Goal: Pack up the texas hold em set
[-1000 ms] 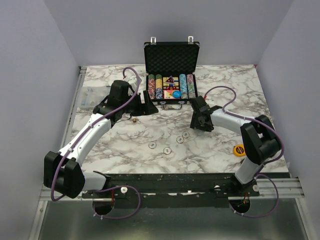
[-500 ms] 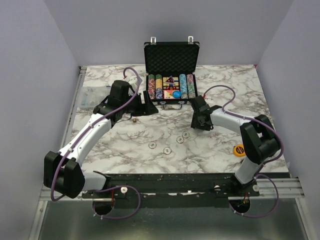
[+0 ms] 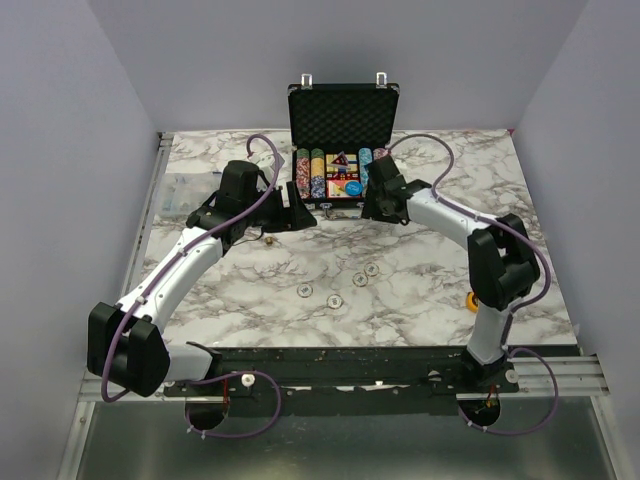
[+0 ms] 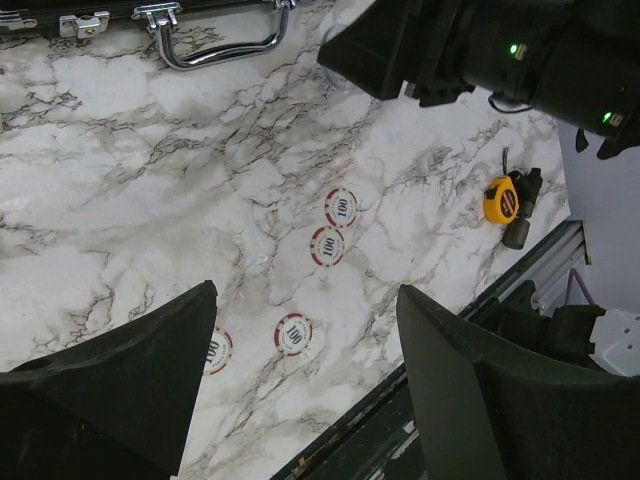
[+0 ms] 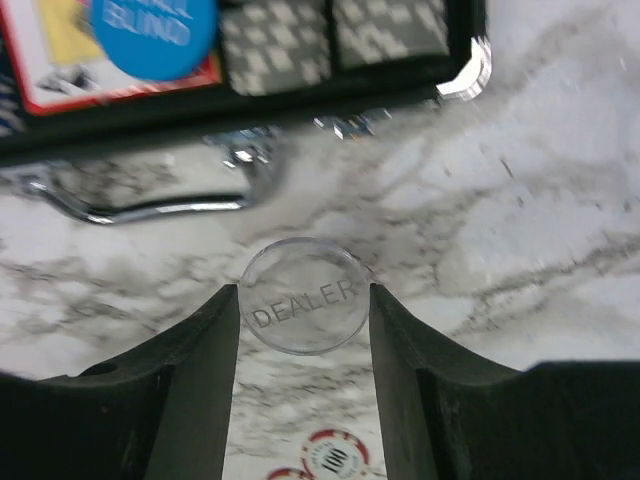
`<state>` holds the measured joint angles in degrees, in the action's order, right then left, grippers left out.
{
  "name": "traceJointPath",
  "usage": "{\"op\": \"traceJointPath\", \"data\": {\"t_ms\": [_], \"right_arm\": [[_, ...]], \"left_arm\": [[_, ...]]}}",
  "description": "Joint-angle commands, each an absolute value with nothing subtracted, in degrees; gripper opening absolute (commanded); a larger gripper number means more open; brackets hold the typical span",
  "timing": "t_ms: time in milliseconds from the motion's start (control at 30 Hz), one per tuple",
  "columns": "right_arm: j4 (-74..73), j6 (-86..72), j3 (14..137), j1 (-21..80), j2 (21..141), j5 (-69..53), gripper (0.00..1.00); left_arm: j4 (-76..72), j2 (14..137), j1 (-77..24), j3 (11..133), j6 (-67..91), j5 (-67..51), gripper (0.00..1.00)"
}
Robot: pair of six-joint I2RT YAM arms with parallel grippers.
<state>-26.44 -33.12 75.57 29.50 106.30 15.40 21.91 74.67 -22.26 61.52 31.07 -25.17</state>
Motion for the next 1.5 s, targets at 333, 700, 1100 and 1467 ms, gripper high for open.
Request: {"op": "traceJointPath", "data": {"t_ms": [333, 700, 1100, 1467], "right_arm": [[-26.9, -29.6, 104.8, 30.8, 124.1, 5.9, 0.41], [-27.7, -29.1, 116.4, 31.1, 133.3, 3.8, 0.44], [-30.7, -26.4, 120.7, 31.1, 137.4, 8.1, 0.53], [-31.7, -25.3, 122.0, 31.2, 138.9, 7.8, 0.65]], "left_arm": [[20.9, 71.7, -22.4, 62.4, 30.1, -25.4, 0.72], [20.7, 70.8, -22.7, 62.3, 30.1, -25.8, 0.72], [21.0, 70.9, -23.1, 62.6, 29.7, -25.6, 0.72], [21.3, 71.4, -23.1, 62.8, 29.6, -25.4, 0.72]]}}
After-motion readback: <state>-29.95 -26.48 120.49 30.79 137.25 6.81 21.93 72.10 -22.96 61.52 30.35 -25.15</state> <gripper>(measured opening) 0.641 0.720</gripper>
